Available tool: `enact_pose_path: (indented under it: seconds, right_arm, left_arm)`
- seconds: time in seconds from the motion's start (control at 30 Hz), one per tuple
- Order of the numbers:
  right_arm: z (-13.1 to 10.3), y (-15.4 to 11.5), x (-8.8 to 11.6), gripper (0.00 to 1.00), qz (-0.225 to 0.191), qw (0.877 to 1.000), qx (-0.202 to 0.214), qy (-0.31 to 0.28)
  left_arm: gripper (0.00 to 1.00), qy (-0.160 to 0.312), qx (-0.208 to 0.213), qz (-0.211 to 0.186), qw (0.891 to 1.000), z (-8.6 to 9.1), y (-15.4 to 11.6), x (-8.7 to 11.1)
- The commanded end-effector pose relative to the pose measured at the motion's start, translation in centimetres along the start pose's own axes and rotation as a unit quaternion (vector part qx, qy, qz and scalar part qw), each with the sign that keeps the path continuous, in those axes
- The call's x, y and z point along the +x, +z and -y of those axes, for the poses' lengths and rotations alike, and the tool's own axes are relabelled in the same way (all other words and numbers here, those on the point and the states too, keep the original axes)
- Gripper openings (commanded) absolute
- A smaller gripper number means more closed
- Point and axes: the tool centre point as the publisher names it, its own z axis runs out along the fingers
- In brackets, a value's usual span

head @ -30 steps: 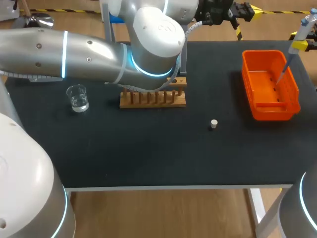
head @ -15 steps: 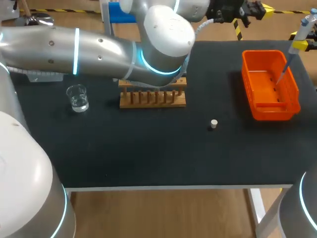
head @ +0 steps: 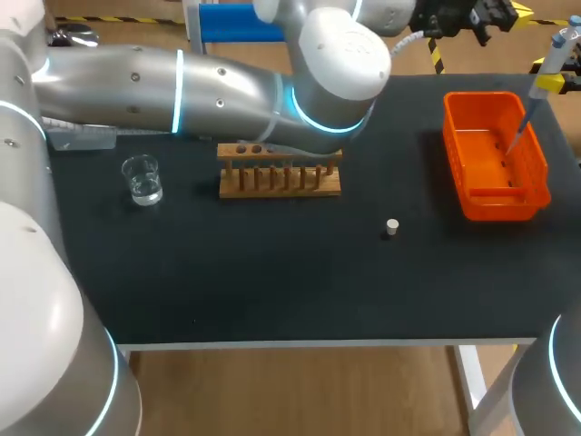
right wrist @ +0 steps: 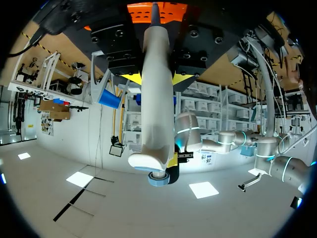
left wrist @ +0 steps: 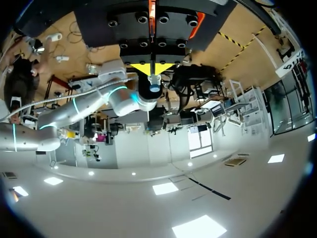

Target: Invert the test tube, pick up the pipette, mount the tip to pipette, aspirate from beaker and dispense into the tube, eject the tip, return the pipette, and cap with the stopper.

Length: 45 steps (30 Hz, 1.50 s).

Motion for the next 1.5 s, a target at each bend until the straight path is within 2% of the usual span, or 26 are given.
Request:
enact_pose_path:
  seconds: [0.03,0.8,1.0,1.5]
  right_arm:
    - [-0.1,-0.1,0.0,0.00,0.000,1.000,0.001,0.000]
    - [-0.1,-0.1,0.0,0.00,0.000,1.000,0.001,0.000]
    - [-0.1,-0.1,0.0,0.00,0.000,1.000,0.001,0.000]
    - [-0.1,-0.1,0.0,0.00,0.000,1.000,0.001,0.000]
  left_arm:
    - [0.00,-0.002,0.031,-0.004,1.000,-0.7,1.4,-0.2]
    - [0.00,-0.029,0.075,-0.035,0.996,-0.7,4.8,0.4]
    - [0.00,-0.020,0.093,-0.031,0.995,-0.6,5.4,0.8]
    - [0.00,-0.006,0.104,-0.025,0.994,-0.9,6.6,0.8]
